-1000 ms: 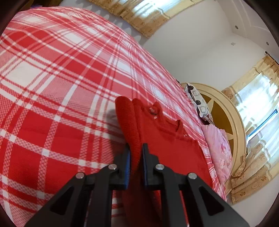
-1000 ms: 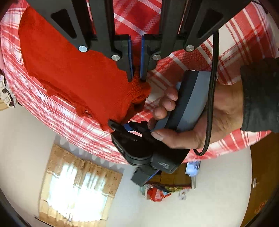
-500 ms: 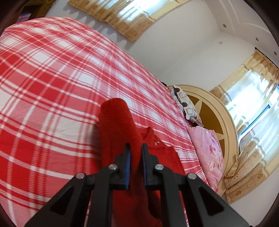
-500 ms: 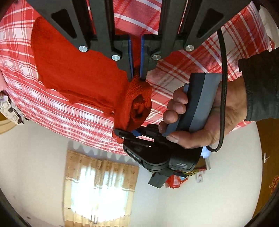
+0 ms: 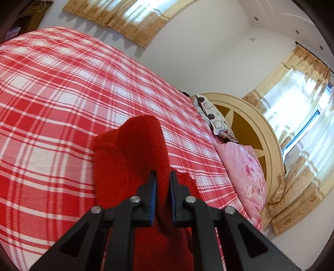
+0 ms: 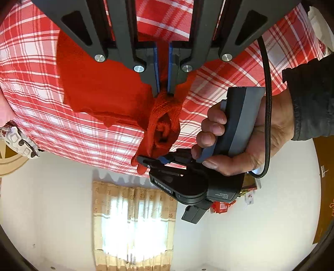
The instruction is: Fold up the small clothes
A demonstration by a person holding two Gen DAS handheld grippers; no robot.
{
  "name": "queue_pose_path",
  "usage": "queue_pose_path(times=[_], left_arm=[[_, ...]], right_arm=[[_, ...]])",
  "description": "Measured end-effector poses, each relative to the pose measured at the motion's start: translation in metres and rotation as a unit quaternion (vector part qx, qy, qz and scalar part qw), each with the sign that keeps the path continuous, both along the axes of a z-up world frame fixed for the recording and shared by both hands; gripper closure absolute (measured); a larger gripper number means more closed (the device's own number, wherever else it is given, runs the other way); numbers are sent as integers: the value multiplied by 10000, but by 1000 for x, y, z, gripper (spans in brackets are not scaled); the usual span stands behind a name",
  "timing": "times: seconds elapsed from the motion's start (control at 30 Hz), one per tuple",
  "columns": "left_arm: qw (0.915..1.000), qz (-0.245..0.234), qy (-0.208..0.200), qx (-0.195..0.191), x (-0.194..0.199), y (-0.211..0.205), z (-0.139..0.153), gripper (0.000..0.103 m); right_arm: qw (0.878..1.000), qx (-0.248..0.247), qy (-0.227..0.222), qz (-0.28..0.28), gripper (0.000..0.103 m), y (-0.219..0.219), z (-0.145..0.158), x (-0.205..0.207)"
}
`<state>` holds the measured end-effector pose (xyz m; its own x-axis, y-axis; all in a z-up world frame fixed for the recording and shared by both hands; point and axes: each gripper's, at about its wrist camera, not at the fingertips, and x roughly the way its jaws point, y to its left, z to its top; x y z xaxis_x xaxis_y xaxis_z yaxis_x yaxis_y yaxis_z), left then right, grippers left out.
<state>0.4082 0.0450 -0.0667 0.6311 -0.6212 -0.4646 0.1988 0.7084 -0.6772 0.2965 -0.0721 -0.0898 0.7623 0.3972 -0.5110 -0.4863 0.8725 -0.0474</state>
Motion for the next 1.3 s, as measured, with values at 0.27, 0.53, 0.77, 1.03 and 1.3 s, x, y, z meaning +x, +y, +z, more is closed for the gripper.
queue_pose_path(times=[0.27,0.53,0.77,1.03,1.3], left_arm=[[9997,-208,-106,82,5,-33,12,91],[9988,-462,-56,161,14,-73,10,91],[9972,-677,26,318,19,-105,7,91],[9935,-937,81,649,26,-143,1,92],[9846,-1114,56,1343,28,-183,-16,92]], right_arm=[[9993,175,116,-311,97,-35,1,-6],[9971,359,361,-562,97,-72,-4,0],[9910,765,834,-713,97,-107,-12,7],[9782,1236,1392,-922,97,-141,-35,15],[9576,1771,1950,-1168,97,-173,-61,26]])
